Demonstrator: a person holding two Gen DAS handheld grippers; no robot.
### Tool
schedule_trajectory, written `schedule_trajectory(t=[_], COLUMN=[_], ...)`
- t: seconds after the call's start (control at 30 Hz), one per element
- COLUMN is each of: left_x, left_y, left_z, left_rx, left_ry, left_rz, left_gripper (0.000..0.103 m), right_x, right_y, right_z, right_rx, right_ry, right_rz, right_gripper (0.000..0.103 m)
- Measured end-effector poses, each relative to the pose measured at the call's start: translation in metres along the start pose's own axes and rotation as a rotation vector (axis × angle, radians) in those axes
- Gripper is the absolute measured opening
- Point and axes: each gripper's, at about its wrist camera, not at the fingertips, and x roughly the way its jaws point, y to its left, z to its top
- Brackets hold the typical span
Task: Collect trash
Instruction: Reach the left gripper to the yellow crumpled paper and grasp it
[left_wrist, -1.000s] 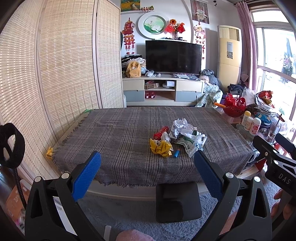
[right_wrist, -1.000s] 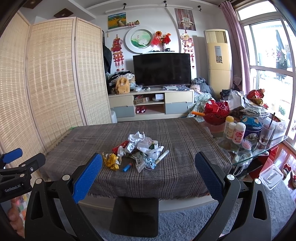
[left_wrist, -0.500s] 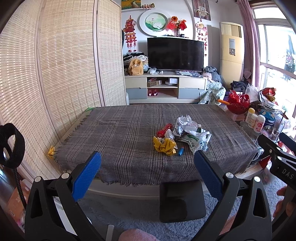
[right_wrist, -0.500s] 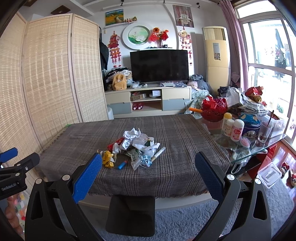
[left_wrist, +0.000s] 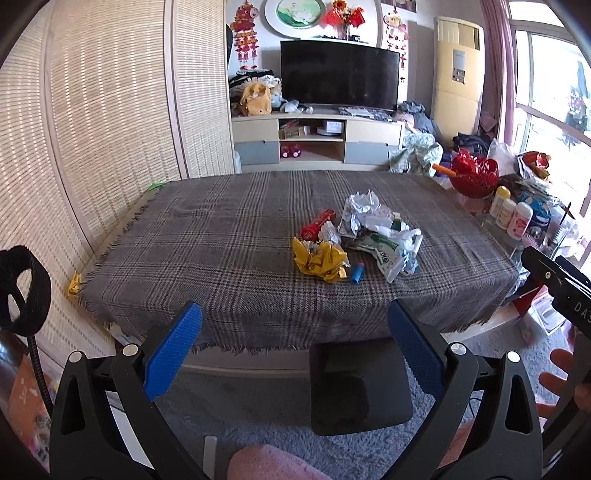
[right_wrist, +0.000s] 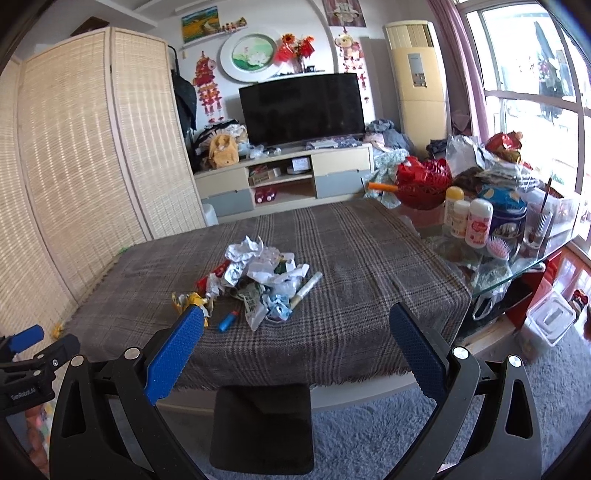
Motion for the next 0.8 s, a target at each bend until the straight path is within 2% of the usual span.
schedule_trajectory(t=[0.1, 0.23, 0.3, 0.37, 0.53, 0.7, 0.8], left_x=[0.015, 0.041, 0.050, 0.062, 0.087, 0.104, 0.117], left_y=[0.001, 0.004, 0.007, 0.011, 0.013, 0.010, 0.006], left_z=[-0.001, -0.004, -0.005, -0.006, 0.001, 0.010, 0.014], left_rx=[0.002, -0.001, -0.007, -0.018, -0.016, 0.000, 0.013], left_ry=[0.017, 0.057, 0.070, 0.086, 0.116, 0.114, 0.123], left_rz=[0.006, -0.009, -0.018, -0.022, -0.029, -0.033, -0.040], left_gripper=[0.095, 0.095, 0.095, 0.095, 0.095, 0.095, 0.095], right_x=[0.023, 0.046, 0.056, 0.064, 0.089, 0.115, 0.129], right_y=[0.001, 0.010, 0.006, 0.003, -0.004, -0.001, 0.000], right_z=[-0.004, -0.010, -0.012, -0.014, -0.006, -0.001, -0.002], right_rx=[-0.012, -0.070, -0.040, -0.017, -0.004, -0.045, -0.046], right_ry=[0.068, 0.123, 0.143, 0.157, 0.165, 0.189, 0.191], right_rz=[0.049, 0.012, 0.040, 0.047, -0.016, -0.059, -0.027], right_gripper=[0.100, 0.100, 0.100, 0.100, 0.100, 0.100, 0.100])
